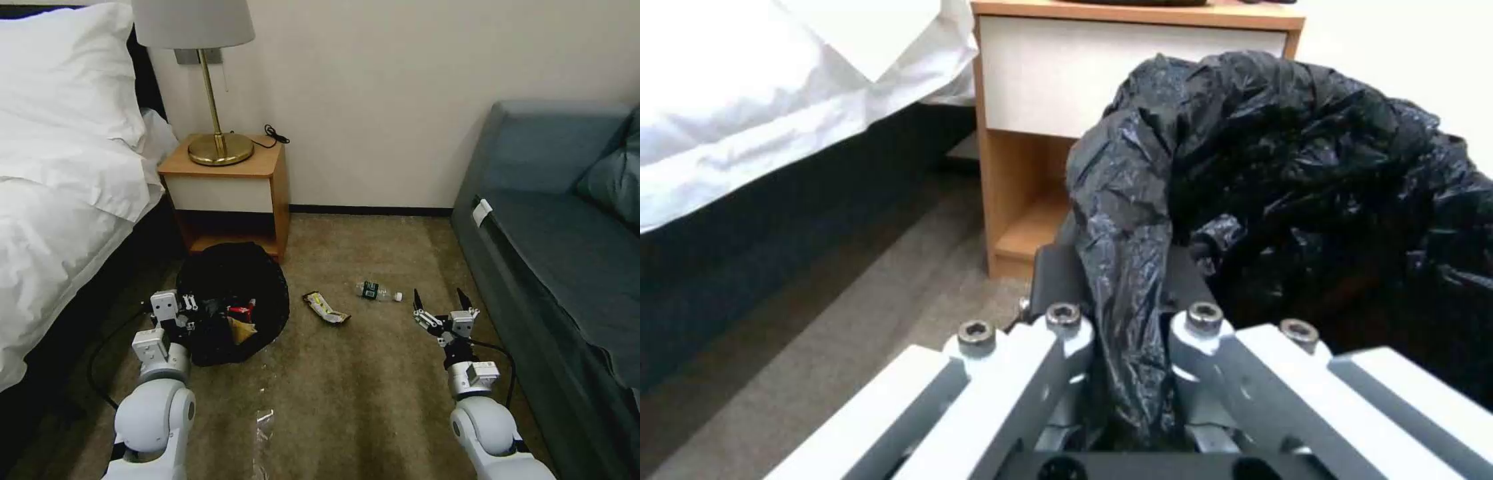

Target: Pick up the trash bin, then pick up the garbage on the floor and place it into the trash bin.

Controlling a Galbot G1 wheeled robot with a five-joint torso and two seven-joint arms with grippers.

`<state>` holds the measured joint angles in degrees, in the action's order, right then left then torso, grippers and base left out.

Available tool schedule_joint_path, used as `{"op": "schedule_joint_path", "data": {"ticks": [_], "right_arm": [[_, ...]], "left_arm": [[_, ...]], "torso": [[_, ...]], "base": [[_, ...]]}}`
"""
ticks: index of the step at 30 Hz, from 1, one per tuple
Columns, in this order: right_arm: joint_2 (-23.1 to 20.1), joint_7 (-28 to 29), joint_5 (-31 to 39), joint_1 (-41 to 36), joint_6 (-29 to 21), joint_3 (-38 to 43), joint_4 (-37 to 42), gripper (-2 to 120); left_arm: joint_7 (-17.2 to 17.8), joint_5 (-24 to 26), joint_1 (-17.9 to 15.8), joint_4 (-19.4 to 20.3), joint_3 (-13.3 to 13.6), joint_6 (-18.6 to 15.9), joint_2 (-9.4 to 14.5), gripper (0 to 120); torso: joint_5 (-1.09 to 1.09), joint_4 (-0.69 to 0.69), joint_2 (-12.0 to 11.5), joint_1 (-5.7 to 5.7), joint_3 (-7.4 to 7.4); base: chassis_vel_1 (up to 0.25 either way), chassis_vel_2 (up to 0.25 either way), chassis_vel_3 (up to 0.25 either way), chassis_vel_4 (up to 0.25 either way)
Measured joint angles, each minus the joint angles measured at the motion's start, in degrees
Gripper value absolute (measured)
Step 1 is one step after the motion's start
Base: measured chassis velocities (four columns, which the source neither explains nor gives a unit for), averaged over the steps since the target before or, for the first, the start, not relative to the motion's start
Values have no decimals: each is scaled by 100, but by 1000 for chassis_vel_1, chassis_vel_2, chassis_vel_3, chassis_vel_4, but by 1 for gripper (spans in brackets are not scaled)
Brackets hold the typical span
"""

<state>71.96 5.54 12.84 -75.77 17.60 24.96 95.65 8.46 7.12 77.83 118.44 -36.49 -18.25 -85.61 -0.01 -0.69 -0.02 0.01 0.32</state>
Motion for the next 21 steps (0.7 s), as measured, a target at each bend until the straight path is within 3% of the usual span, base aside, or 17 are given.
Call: {"op": "schedule_joint_path", "data": {"ticks": [21], "right_arm": [[15, -19, -39, 3, 89, 2, -50, 100]], "left_arm": [[5, 21, 23, 12, -28, -4, 10, 5]], "torso": [[0, 0, 0, 0, 0]], "base": [[-98, 102, 101, -99]]}}
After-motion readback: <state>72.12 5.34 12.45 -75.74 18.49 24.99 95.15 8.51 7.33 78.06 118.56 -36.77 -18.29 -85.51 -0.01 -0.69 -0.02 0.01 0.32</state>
